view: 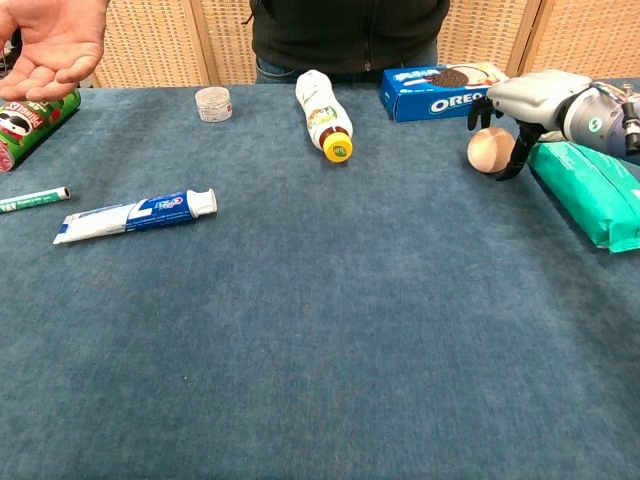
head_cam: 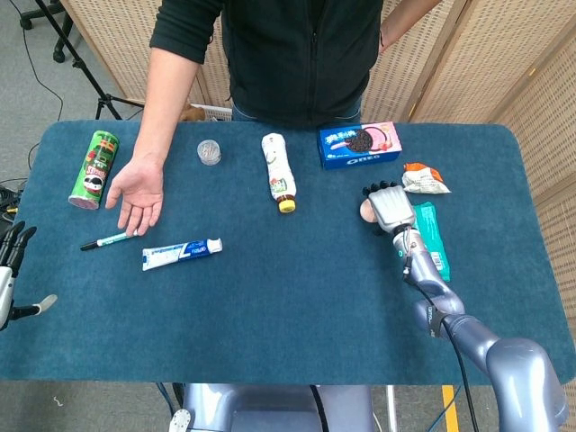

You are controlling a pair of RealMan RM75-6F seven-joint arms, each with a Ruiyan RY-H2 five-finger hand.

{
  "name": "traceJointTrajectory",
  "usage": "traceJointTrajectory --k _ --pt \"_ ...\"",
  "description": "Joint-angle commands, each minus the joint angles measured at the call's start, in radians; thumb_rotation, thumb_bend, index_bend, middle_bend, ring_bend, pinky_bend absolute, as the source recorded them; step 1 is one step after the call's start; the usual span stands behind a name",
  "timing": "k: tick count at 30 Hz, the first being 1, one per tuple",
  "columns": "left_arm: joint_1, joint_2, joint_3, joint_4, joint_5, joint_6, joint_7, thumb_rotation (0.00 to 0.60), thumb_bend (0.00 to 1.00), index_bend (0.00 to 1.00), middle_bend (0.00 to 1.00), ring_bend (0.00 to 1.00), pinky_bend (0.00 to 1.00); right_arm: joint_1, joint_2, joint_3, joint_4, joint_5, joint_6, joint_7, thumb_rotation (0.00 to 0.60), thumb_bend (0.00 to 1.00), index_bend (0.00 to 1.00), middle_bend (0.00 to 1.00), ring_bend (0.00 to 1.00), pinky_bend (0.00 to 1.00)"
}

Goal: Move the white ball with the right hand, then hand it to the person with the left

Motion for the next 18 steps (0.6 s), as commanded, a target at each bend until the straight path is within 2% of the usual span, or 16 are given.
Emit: traceJointTrajectory --k 1,6,11,15,18 --pt "-0.002 0.0 -0.002 -0.002 -0.003 -0.003 0.002 0.6 0.0 0.0 0.0 0.0 0.0 0.005 -0.033 -0.007 0.044 -0.015 0.016 0.025 0.6 0.34 0.31 0.36 0.3 0.35" --pt "-0.004 -0.001 -0.003 -0.006 -0.007 -0.006 0.009 0.6 0.0 0.0 0.0 0.0 0.0 0.003 -0.058 -0.02 0.082 -0.046 0.047 0.074 0.6 0.45 0.4 0.45 0.37 0.37" --pt "-0.004 0.0 -0.003 -0.01 -0.008 -0.008 0.01 0.6 0.0 0.0 0.0 0.0 0.0 0.0 -0.065 -0.032 0.099 -0.075 0.075 0.117 0.6 0.47 0.41 0.46 0.37 0.38" --pt "-0.005 0.004 -0.004 -0.014 -0.009 -0.013 0.0 0.6 0.0 0.0 0.0 0.0 0.0 -0.039 0.0 -0.052 -0.011 -0.127 0.175 0.183 0.6 0.52 0.42 0.46 0.37 0.38" --pt "-0.007 0.007 -0.001 -0.015 -0.009 -0.021 -0.005 0.6 0.0 0.0 0.0 0.0 0.0 -0.077 0.083 -0.072 -0.154 -0.167 0.241 0.224 0.6 0.57 0.42 0.47 0.37 0.38"
